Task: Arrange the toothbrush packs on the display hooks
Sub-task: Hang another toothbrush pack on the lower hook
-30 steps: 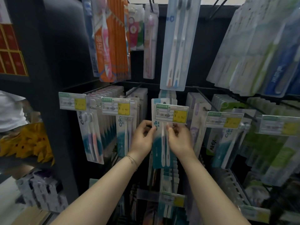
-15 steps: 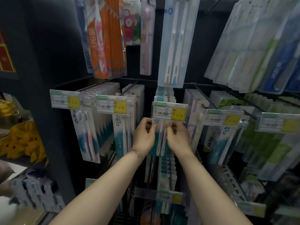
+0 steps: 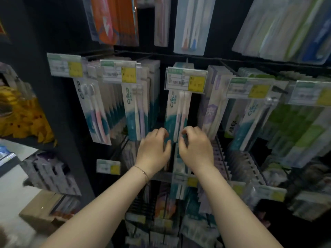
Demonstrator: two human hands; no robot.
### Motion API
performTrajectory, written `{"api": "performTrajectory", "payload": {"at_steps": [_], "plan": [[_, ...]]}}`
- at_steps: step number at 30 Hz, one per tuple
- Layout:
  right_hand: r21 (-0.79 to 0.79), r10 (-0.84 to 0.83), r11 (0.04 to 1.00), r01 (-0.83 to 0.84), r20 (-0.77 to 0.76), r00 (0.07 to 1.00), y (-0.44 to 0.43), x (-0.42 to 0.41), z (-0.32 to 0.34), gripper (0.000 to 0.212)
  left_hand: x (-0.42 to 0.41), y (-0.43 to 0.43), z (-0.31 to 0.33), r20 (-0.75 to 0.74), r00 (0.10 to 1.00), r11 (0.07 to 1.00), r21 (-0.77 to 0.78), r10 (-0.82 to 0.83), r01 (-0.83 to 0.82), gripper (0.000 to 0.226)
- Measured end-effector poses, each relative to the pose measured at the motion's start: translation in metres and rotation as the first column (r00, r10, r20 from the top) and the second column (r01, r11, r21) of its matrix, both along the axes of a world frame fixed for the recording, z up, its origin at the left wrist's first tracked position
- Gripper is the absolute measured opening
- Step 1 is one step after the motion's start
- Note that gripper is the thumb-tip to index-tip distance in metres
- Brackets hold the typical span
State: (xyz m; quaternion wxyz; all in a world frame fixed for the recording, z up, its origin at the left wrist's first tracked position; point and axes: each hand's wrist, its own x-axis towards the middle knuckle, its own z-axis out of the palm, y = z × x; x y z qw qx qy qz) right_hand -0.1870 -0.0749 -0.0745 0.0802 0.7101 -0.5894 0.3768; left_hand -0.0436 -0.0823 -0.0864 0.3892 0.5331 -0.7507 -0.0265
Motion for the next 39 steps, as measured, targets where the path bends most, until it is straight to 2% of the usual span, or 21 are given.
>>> {"api": "performTrajectory", "payload": {"at_steps": [2, 5, 11, 13, 17, 22, 25, 31, 33, 35, 37, 39], "plan": [[0.026, -0.018, 0.999, 0.02, -0.077, 0.997, 0.013, 0.001, -0.01, 0.012, 0.0, 0.012, -0.011, 0.115, 0.993, 1.0, -0.018, 0.019, -0.017, 0.012], [0.041, -0.001, 0.999, 0.005, -0.114, 0.993, 0.032, -0.001, -0.026, 0.012, -0.002, 0.031, -0.028, 0.232, 0.973, 0.997, -0.073, -0.001, 0.018, 0.017], [-0.031, 0.023, 0.999, -0.028, -0.155, 0.988, 0.06, -0.007, -0.053, 0.02, -0.007, 0.063, -0.051, 0.289, 0.957, 0.983, -0.171, -0.016, 0.067, 0.017], [-0.038, 0.035, 0.998, -0.043, -0.174, 0.984, 0.068, -0.009, -0.059, 0.02, -0.01, 0.07, -0.06, 0.3, 0.953, 0.983, -0.159, -0.043, 0.094, 0.015], [-0.006, 0.079, 0.997, -0.082, -0.202, 0.976, 0.081, -0.014, -0.074, 0.012, -0.014, 0.082, -0.081, 0.311, 0.949, 0.994, -0.071, -0.057, 0.083, 0.017], [0.122, 0.136, 0.986, -0.116, -0.179, 0.974, 0.091, -0.02, -0.099, 0.019, -0.017, 0.09, -0.106, 0.326, 0.945, 1.0, 0.012, -0.016, 0.013, 0.017], [0.268, 0.151, 0.958, -0.103, -0.167, 0.974, 0.091, -0.023, -0.114, 0.016, -0.016, 0.088, -0.119, 0.313, 0.949, 0.994, 0.109, -0.022, -0.013, 0.017], [0.594, 0.063, 0.804, 0.009, -0.1, 0.993, 0.071, -0.027, -0.145, 0.028, -0.011, 0.062, -0.143, 0.283, 0.956, 0.909, 0.414, -0.075, -0.052, 0.026], [0.676, 0.013, 0.737, -0.002, -0.012, 1.0, 0.062, -0.031, -0.155, 0.036, -0.008, 0.049, -0.152, 0.237, 0.965, 0.847, 0.531, -0.111, -0.033, 0.03], [0.715, -0.039, 0.699, -0.021, 0.068, 0.997, 0.055, -0.033, -0.163, 0.035, -0.006, 0.038, -0.161, 0.152, 0.981, 0.788, 0.616, -0.119, 0.0, 0.036], [0.711, -0.086, 0.703, -0.028, 0.124, 0.989, 0.047, -0.033, -0.17, 0.035, -0.006, 0.029, -0.169, 0.061, 0.992, 0.759, 0.649, -0.109, 0.043, 0.043], [0.69, -0.136, 0.723, -0.024, 0.176, 0.975, 0.039, -0.032, -0.173, 0.045, -0.008, 0.02, -0.174, -0.053, 0.995, 0.751, 0.653, -0.083, 0.097, 0.045]]}}
